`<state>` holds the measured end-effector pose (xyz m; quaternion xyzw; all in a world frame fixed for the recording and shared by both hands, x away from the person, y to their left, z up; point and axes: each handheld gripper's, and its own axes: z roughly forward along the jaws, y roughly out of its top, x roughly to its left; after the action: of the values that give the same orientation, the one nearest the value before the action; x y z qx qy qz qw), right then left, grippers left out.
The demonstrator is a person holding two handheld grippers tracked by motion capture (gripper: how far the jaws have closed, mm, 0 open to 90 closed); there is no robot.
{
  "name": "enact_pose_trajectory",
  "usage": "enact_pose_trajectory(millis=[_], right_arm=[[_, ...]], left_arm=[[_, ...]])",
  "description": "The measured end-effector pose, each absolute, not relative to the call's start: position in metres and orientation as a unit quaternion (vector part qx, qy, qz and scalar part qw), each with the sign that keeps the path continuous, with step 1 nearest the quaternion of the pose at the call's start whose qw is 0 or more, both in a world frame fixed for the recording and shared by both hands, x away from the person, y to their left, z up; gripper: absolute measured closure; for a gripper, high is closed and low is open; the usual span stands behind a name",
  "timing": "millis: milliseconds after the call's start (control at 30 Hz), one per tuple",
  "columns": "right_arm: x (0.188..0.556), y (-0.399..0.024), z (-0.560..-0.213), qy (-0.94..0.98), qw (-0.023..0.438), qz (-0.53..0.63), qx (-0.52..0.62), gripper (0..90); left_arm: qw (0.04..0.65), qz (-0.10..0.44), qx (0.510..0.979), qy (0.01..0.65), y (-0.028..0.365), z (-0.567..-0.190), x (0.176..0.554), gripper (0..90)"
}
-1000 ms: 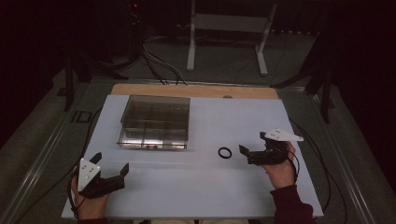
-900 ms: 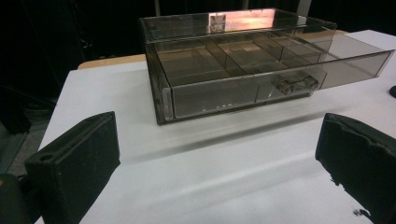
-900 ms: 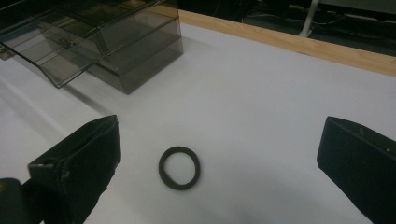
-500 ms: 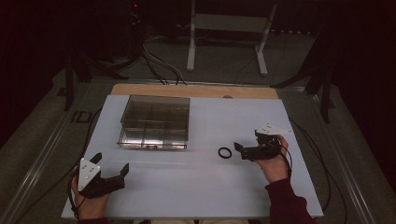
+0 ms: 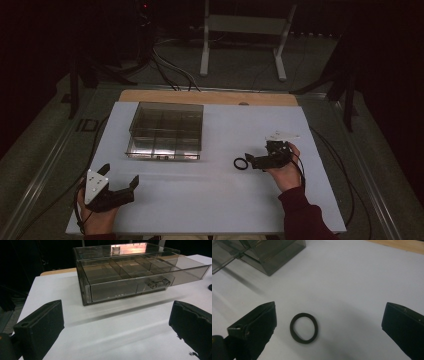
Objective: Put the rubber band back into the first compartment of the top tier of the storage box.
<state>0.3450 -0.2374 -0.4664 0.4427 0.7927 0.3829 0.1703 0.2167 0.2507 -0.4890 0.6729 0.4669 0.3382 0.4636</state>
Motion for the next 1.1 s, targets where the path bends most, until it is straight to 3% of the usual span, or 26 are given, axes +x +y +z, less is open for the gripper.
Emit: enact_pose_trajectory(millis=[267, 733, 1100], right_arm=[[0.349, -0.227, -0.475, 0.808, 0.165, 0.357, 0.438, 9.3], [0.351, -0.211, -0.493, 0.844, 0.168, 0.291, 0.419, 52.8], [0.355, -0.203, -0.508, 0.859, 0.14, 0.256, 0.422, 73.8]], left_arm=[[0.464, 0.337, 0.672, 0.468, 0.251, -0.49, 0.217, 0.6], [0.463, 0.337, 0.672, 0.47, 0.252, -0.49, 0.217, 0.6], [0.463, 0.336, 0.671, 0.472, 0.253, -0.491, 0.218, 0.6]])
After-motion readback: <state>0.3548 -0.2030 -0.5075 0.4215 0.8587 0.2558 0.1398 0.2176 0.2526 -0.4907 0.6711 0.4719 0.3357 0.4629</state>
